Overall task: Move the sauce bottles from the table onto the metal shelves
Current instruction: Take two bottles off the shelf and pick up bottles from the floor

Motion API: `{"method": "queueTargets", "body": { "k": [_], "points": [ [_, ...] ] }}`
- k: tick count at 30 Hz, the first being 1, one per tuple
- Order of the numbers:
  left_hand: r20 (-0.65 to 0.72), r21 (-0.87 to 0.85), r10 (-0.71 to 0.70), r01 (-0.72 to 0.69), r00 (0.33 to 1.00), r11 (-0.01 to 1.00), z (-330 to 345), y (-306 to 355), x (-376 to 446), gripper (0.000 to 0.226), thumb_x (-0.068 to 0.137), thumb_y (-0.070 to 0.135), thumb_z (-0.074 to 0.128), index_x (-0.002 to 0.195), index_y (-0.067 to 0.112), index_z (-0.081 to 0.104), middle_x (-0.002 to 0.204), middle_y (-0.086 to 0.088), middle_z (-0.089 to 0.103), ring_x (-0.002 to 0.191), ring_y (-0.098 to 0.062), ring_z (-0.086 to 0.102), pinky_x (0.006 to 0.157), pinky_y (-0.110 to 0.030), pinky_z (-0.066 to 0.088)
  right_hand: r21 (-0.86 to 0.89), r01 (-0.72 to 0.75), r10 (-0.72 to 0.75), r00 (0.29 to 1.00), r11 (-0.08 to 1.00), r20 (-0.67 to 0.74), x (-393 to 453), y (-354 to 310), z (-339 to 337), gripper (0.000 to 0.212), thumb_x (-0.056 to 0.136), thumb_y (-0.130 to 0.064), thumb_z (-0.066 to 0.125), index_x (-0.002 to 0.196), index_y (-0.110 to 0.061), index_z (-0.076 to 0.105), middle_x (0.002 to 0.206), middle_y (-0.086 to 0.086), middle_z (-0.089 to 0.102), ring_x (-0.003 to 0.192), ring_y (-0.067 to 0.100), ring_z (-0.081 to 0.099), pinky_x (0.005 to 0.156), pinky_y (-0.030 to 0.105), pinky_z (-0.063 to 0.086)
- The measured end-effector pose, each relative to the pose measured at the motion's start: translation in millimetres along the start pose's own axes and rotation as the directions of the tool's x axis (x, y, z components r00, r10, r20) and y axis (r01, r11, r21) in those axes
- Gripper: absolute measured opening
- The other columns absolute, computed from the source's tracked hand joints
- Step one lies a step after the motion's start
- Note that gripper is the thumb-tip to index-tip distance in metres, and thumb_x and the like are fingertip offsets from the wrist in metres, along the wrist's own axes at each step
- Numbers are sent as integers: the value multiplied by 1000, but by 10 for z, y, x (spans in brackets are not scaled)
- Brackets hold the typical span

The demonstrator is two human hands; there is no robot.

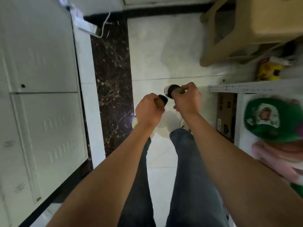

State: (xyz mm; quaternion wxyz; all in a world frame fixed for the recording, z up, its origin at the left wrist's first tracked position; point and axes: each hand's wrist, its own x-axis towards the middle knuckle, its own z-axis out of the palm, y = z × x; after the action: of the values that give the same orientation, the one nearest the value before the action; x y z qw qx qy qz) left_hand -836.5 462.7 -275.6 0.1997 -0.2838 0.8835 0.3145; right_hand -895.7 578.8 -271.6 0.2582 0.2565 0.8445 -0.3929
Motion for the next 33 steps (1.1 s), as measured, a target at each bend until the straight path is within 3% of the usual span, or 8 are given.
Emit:
{"method": "queueTargets", "body": {
  "k": [4, 10, 13, 16, 20, 25, 29, 33],
  "points": [
    [-107, -114, 175, -187, 979, 976, -854, 675, -365, 17, 70, 25, 72, 86, 17, 70, 81, 4, 69, 75, -15, 61, 61, -31, 50, 149, 32, -11, 991, 988, -135, -622, -554, -810, 17, 77, -22, 64, 91, -21, 54, 77, 12, 69, 42, 23, 64, 38, 39, 54],
    [-95, -278, 435, -443, 896, 852, -1968, 1696, -665, 24, 58, 24, 80, 80, 21, 69, 73, 14, 64, 69, -4, 61, 63, -22, 48, 204, 217, -157, 949, 954, -274, -1490, -1039, -1742, 34, 75, -24, 74, 104, -14, 59, 75, 10, 68, 44, 18, 62, 34, 23, 43],
    [-86, -352, 566, -557, 820, 753, -2457, 2172, -918, 27, 59, 19, 86, 81, 23, 71, 73, 17, 65, 64, 4, 59, 62, -16, 46, 256, 299, -172, 891, 919, -420, -1892, -1203, -2227, 34, 74, -25, 78, 102, -15, 63, 72, 1, 65, 46, 19, 63, 36, 29, 48],
    [-77, -470, 666, -616, 742, 632, -2805, 2652, -1258, 29, 62, 14, 89, 86, 19, 73, 74, 13, 66, 61, 8, 59, 64, -13, 49, 218, 406, -215, 782, 887, -585, -2284, -1333, -2740, 27, 68, -30, 81, 88, -24, 64, 69, -10, 60, 60, 15, 63, 51, 34, 53],
    [-43, -644, 808, -635, 588, 427, -3083, 3198, -1901, 31, 67, 0, 85, 95, 5, 74, 74, 13, 69, 63, 9, 62, 63, -7, 47, 189, 493, -252, 693, 849, -676, -2893, -1472, -3404, 24, 68, -34, 81, 87, -29, 67, 70, 0, 71, 57, 15, 65, 50, 34, 55],
    [-68, -761, 911, -612, 407, 217, -3304, 3717, -2748, 31, 72, 1, 81, 102, 3, 73, 87, -1, 73, 80, -6, 68, 76, -18, 52, 94, 636, -334, 518, 766, -788, -3784, -1565, -4172, 18, 73, -23, 84, 69, -28, 68, 65, 2, 72, 49, 11, 62, 48, 28, 52],
    [-102, -846, 955, -530, 279, 64, -3400, 4068, -3472, 24, 76, 1, 76, 99, 10, 72, 88, 2, 75, 86, -12, 69, 85, -25, 56, 104, 720, -321, 428, 686, -845, -4425, -1486, -4705, 13, 73, -20, 84, 79, -15, 74, 62, 7, 71, 41, 11, 55, 42, 21, 43],
    [-102, -908, 976, -418, 193, -12, -3447, 4434, -4040, 19, 79, 4, 73, 97, 9, 71, 86, 0, 74, 84, -14, 67, 85, -28, 56, 80, 782, -289, 320, 618, -902, -4923, -1400, -5197, 19, 75, -20, 83, 85, -6, 75, 59, 8, 67, 34, 14, 47, 35, 22, 38]
  ]
}}
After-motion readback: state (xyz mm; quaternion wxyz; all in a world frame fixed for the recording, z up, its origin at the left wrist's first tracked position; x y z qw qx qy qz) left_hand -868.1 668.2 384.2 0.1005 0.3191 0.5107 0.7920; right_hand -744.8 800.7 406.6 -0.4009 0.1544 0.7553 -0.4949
